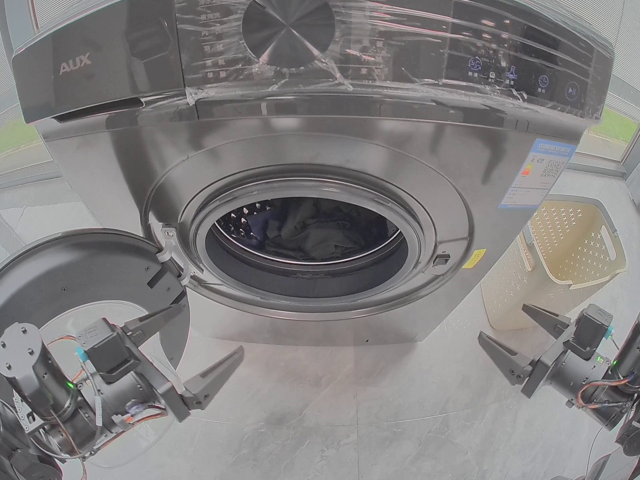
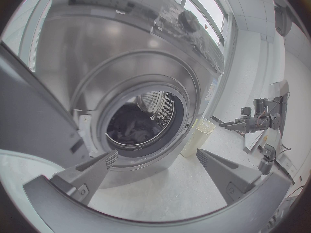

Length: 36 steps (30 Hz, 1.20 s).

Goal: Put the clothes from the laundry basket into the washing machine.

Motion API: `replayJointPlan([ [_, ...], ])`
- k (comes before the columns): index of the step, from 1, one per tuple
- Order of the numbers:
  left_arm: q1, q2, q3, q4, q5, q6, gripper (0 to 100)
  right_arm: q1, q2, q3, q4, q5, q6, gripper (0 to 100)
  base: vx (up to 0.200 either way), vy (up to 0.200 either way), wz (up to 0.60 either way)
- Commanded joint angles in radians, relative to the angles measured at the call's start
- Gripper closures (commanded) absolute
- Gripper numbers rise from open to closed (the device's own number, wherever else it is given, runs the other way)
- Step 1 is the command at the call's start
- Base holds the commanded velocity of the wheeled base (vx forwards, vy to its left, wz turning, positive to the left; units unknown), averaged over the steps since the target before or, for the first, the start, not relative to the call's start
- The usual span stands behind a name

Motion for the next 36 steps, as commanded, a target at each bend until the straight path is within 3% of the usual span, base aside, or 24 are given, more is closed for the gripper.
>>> replayJointPlan([
  [1, 0.106, -0.283, 0.032, 0.183, -0.007, 0.035, 0, -0.073, -0.275, 0.018, 0.180, -0.009, -0.040, 0, -0.200, 0.000, 0.00],
  [4, 0.122, -0.425, 0.031, 0.318, -0.004, 0.047, 0, -0.109, -0.351, 0.018, 0.255, -0.006, -0.040, 0, -0.200, 0.000, 0.00],
  [9, 0.215, -0.662, 0.021, 0.546, -0.015, 0.069, 0, -0.154, -0.482, 0.018, 0.438, 0.002, -0.033, 0, -0.200, 0.000, 0.00],
  [11, 0.223, -0.699, 0.023, 0.580, -0.016, 0.070, 0, -0.178, -0.511, 0.018, 0.455, 0.003, -0.036, 0, -0.200, 0.000, 0.00],
  [12, 0.228, -0.808, 0.021, 0.686, -0.015, 0.069, 0, -0.251, -0.591, 0.018, 0.485, 0.006, -0.056, 0, -0.200, 0.000, 0.00],
  [13, 0.228, -0.820, 0.020, 0.698, -0.013, 0.070, 0, -0.257, -0.598, 0.018, 0.490, 0.006, -0.060, 0, -0.200, 0.000, 0.00],
  [16, 0.237, -0.985, 0.000, 0.872, -0.007, 0.064, 0, -0.343, -0.706, 0.018, 0.573, 0.011, -0.116, 0, -0.200, 0.000, 0.00],
  [22, 0.320, -1.176, -0.017, 1.117, -0.012, 0.070, 0, -0.456, -0.861, 0.016, 0.717, 0.040, -0.117, 0, -0.200, 0.000, 0.00],
  [27, 0.384, -1.330, 0.031, 1.243, -0.021, 0.055, 0, -0.485, -1.071, 0.016, 0.942, 0.069, -0.114, 0, -0.120, 0.000, 0.00],
  [30, 0.410, -1.379, 0.031, 1.327, -0.038, -0.003, 0, -0.487, -1.207, 0.016, 1.111, 0.072, -0.116, 0, 0.000, 0.000, 0.00],
  [32, 0.422, -1.377, 0.031, 1.323, -0.035, -0.019, 0, -0.493, -1.264, 0.018, 1.172, 0.072, -0.117, 0, -0.100, 0.000, 0.00],
  [36, 0.504, -1.377, 0.032, 1.321, -0.028, 0.003, 0, -0.514, -1.315, 0.018, 1.257, 0.058, -0.105, 0, -0.100, 0.000, 0.00],
])
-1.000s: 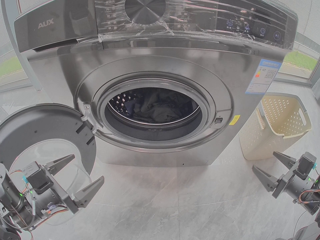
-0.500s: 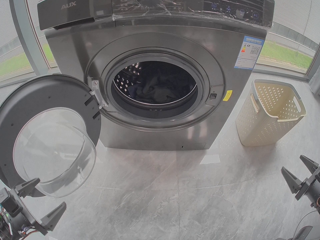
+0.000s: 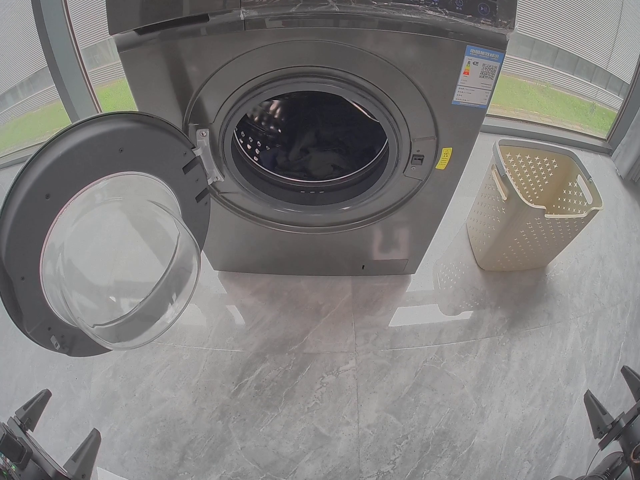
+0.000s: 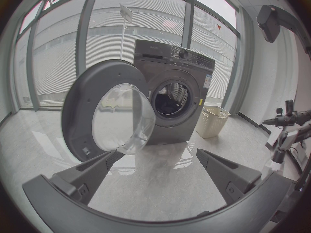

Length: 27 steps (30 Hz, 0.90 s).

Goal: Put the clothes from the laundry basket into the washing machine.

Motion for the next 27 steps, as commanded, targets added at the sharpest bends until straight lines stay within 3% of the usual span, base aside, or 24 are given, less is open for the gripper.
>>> replayJointPlan([
  [1, 0.148, -0.094, 0.018, 0.039, 0.001, 0.011, 0, -0.040, -0.191, 0.017, 0.078, -0.023, 0.028, 0, 0.000, 0.000, 0.00],
  [2, 0.173, -0.105, 0.018, 0.050, 0.001, 0.025, 0, -0.040, -0.191, 0.017, 0.078, -0.041, 0.044, 0, 0.000, 0.000, 0.00],
  [5, 0.237, -0.180, 0.018, 0.076, -0.033, 0.028, 0, -0.041, -0.191, 0.017, 0.078, -0.080, 0.058, 0, 0.000, 0.000, 0.00],
  [9, 0.225, -0.177, 0.018, 0.105, -0.028, 0.045, 0, -0.043, -0.191, 0.017, 0.076, -0.106, 0.053, 0, 0.000, 0.000, 0.00],
  [11, 0.226, -0.178, 0.018, 0.129, -0.001, 0.036, 0, -0.094, -0.200, 0.017, 0.078, -0.141, 0.030, 0, 0.000, 0.000, 0.00],
  [13, 0.225, -0.178, 0.018, 0.126, 0.006, 0.034, 0, -0.135, -0.216, 0.017, 0.081, -0.129, 0.005, 0, 0.000, 0.000, 0.00],
  [14, 0.225, -0.178, 0.018, 0.126, 0.007, 0.036, 0, -0.180, -0.271, 0.017, 0.079, -0.057, -0.027, 0, 0.000, 0.000, 0.00],
  [17, 0.223, -0.178, 0.018, 0.126, -0.001, 0.030, 0, -0.155, -0.279, 0.017, 0.087, 0.034, -0.027, 0, 0.000, 0.000, 0.00],
  [22, 0.223, -0.178, 0.018, 0.126, -0.001, 0.028, 0, -0.155, -0.277, 0.017, 0.104, 0.043, -0.008, 0, 0.000, 0.000, 0.00],
  [24, 0.222, -0.178, 0.018, 0.126, -0.001, 0.028, 0, -0.157, -0.275, 0.008, 0.179, 0.065, -0.007, 0, -0.200, 0.000, 0.00],
  [27, 0.223, -0.178, 0.018, 0.126, 0.001, 0.027, 0, -0.153, -0.277, 0.005, 0.179, 0.072, -0.007, 0, -0.200, 0.000, 0.00],
])
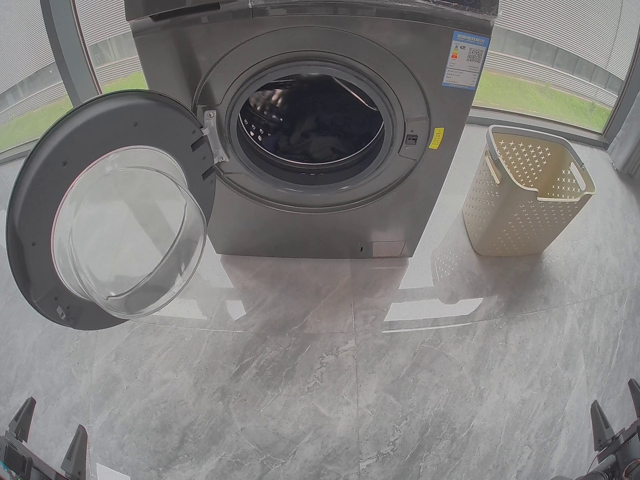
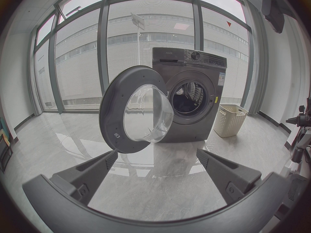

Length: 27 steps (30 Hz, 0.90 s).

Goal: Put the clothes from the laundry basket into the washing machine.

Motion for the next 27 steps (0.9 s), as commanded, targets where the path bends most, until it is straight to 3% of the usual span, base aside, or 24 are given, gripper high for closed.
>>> replayJointPlan([
  [1, 0.000, -0.010, 0.018, 0.000, 0.002, -0.002, 0, 0.000, -0.014, 0.005, 0.007, 0.011, -0.001, 0, -0.200, 0.000, 0.00],
  [4, -0.001, -0.010, 0.018, 0.000, 0.008, -0.002, 0, -0.001, -0.013, 0.008, 0.001, 0.028, -0.003, 0, 0.000, 0.000, 0.00],
  [19, -0.001, -0.009, 0.018, 0.000, 0.009, -0.014, 0, -0.003, -0.013, 0.012, -0.006, 0.018, 0.002, 0, 0.000, 0.200, 0.00],
  [27, -0.001, -0.009, 0.018, 0.000, 0.011, -0.014, 0, -0.003, -0.013, 0.012, -0.006, 0.017, 0.002, 0, 0.000, 0.000, 0.00],
])
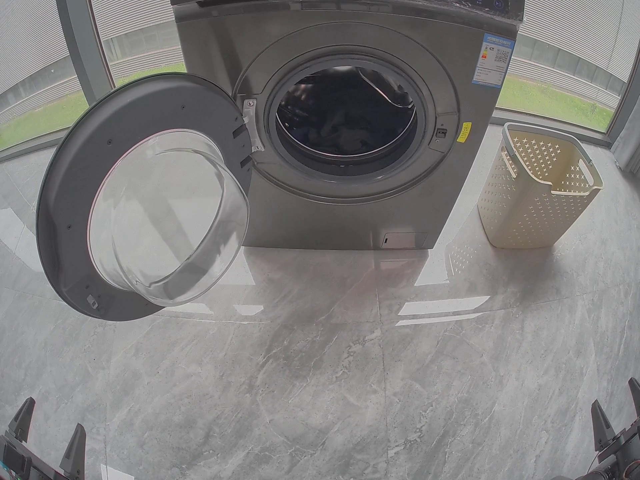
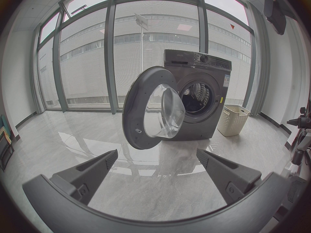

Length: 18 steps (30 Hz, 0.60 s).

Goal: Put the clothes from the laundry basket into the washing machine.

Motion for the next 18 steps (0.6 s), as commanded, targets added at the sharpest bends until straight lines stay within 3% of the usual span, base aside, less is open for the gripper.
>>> replayJointPlan([
  [1, 0.000, -0.010, 0.018, 0.000, 0.000, 0.000, 0, 0.001, -0.003, 0.012, 0.000, 0.000, 0.000, 0, 0.000, 0.000, 0.00],
  [18, 0.000, -0.009, 0.018, 0.000, -0.001, -0.002, 0, 0.003, -0.003, 0.012, 0.000, 0.000, 0.000, 0, 0.000, 0.200, 0.00],
])
